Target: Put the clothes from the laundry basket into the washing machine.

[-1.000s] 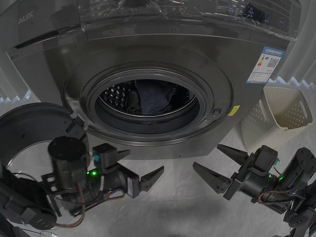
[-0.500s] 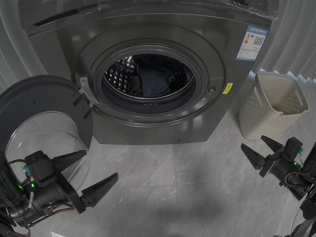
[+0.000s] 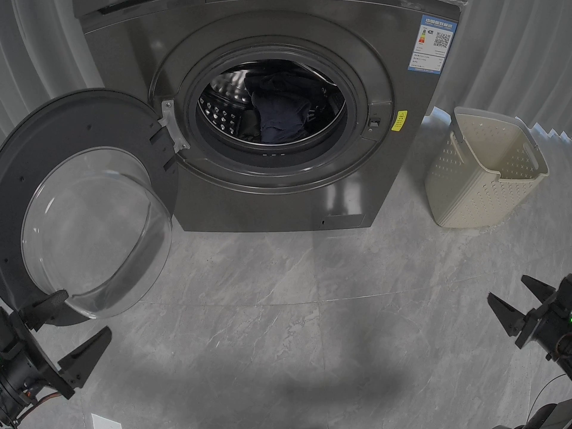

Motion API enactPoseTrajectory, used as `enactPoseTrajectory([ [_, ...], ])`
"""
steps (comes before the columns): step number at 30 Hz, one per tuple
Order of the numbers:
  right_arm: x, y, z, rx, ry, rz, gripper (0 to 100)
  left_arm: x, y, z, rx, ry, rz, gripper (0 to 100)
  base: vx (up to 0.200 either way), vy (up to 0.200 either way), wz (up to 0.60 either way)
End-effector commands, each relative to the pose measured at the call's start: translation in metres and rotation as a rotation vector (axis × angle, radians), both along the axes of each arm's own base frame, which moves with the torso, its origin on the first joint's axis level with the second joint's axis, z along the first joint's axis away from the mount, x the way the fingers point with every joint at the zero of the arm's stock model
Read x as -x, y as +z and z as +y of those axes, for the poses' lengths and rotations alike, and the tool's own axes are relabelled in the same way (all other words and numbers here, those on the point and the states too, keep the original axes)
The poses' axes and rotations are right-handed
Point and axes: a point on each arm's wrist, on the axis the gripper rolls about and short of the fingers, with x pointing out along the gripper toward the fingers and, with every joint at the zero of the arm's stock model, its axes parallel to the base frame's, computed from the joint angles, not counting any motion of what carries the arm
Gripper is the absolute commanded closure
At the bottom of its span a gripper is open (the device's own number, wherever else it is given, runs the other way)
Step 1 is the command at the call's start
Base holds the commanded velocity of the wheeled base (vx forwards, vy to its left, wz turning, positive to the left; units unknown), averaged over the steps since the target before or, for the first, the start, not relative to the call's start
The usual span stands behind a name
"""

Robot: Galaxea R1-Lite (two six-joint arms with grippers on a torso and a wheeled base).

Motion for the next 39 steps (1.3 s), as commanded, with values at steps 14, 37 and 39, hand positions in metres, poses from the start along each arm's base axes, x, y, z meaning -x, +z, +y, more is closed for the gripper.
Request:
enactPoseTrajectory([
  [14,0.123,-0.054,-0.028,-0.009,-0.257,-0.171,0,0.070,-0.075,0.034,0.013,0.338,-0.059,0,0.000,0.000,0.00],
  [37,0.122,-0.061,-0.028,0.066,-0.227,-0.124,0,0.078,-0.089,0.030,-0.042,0.467,-0.038,0,0.000,0.026,0.00],
  [39,0.123,-0.061,-0.028,0.056,-0.227,-0.126,0,0.078,-0.089,0.030,-0.036,0.464,-0.037,0,0.000,0.200,0.00],
])
